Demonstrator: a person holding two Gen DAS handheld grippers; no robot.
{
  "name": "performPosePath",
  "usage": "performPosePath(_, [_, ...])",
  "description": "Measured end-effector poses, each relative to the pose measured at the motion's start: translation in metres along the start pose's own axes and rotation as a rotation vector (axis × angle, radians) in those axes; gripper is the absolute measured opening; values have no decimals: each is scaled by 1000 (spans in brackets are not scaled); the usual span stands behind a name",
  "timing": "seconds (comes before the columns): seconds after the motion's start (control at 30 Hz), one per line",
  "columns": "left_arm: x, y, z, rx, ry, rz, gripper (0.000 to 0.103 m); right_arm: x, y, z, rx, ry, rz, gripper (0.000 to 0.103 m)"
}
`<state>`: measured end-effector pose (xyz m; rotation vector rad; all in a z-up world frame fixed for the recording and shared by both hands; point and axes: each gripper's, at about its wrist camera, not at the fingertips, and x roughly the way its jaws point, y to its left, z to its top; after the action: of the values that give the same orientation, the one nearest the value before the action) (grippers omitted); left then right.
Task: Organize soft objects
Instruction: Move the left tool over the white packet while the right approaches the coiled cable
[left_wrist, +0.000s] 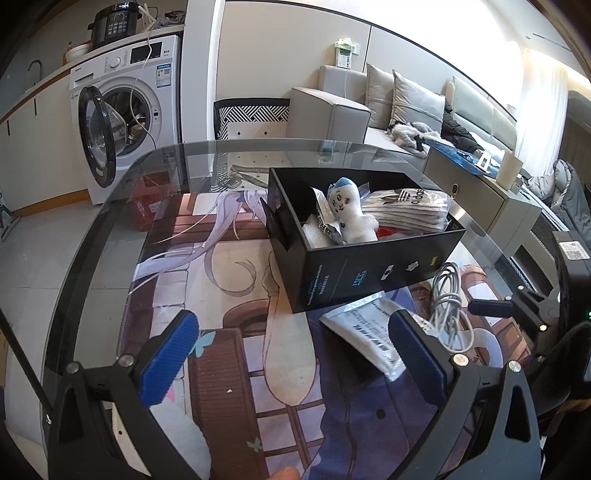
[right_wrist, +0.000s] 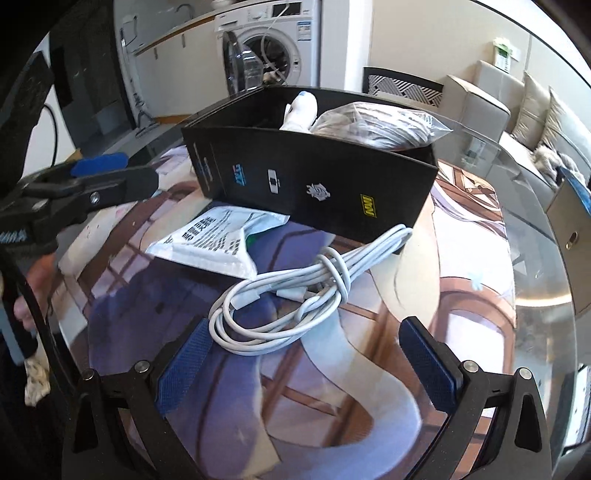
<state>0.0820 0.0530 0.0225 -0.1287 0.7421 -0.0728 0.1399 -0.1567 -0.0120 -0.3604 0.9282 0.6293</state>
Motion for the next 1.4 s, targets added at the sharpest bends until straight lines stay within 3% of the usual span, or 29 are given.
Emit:
performPosePath(0.67, [32,-50,-24,101,150,-126,103,-9,-29,-14,-52,31,26,102])
performPosePath(0.8, [37,-55,-28,135,173,-80,103,-8,-27,-15,-61,30,33,102])
performPosePath(1.03, [38,-30,-26,63,194,-18,103,-15,-38,-21,-49,31,19,102])
performPosePath(1.23, [36,-33,-26,50,183,-57,103,-29,-44,-21,-20,-18,89,102])
performPosePath(1.4, [36,-42,-21,51,178,-71,103,-30,-47,-13,62,-52,77,102])
